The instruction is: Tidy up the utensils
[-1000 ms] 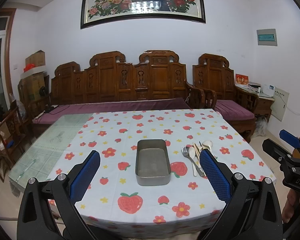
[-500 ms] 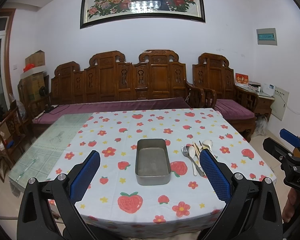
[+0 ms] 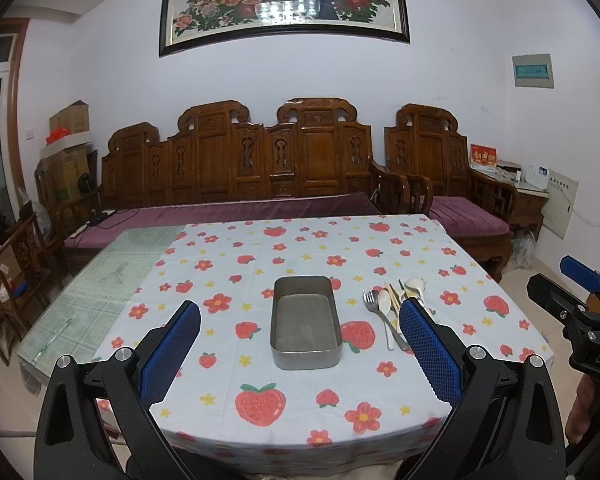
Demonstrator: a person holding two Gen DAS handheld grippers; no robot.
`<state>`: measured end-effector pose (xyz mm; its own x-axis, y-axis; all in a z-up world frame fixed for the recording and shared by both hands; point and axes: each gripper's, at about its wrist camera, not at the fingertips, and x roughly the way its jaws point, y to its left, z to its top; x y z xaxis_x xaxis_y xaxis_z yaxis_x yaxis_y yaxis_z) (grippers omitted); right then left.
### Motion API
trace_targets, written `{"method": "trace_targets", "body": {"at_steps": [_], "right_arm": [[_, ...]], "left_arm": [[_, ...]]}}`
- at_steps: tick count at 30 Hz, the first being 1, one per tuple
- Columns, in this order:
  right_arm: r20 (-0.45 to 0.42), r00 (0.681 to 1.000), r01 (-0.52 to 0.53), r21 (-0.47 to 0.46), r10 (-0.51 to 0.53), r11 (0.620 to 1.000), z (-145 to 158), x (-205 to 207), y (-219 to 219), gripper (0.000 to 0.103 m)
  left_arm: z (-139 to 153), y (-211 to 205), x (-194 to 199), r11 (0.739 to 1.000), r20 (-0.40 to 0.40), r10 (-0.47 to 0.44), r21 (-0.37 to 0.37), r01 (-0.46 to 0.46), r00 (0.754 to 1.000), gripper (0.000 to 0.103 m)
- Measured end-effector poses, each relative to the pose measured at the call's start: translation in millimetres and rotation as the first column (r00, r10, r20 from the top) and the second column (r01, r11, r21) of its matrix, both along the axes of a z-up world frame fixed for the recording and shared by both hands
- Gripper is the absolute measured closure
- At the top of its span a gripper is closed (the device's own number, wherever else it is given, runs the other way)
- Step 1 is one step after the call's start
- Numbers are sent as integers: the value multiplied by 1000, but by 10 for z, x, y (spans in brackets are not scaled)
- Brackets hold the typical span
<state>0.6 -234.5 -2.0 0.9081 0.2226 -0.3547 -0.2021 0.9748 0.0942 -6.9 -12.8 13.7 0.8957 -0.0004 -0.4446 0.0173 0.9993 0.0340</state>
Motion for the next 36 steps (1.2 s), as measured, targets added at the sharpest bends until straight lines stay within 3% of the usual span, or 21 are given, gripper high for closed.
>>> {"method": "trace_targets", "body": {"at_steps": [9, 21, 36], "right_arm": [[-39, 999, 4, 5, -3, 1000, -188, 63, 35, 3], [-80, 997, 8, -4, -9, 1000, -539, 525, -138, 4], [-191, 982, 6, 9, -4, 1000, -1082, 1405, -502, 45]], "left_arm": [[-209, 30, 235, 1000, -60, -13, -2, 13, 998, 6], [-649, -98, 736, 995, -129, -95, -3, 95, 987, 6], [-1196, -460, 1466, 973, -254, -229, -46, 225, 940, 7]]}}
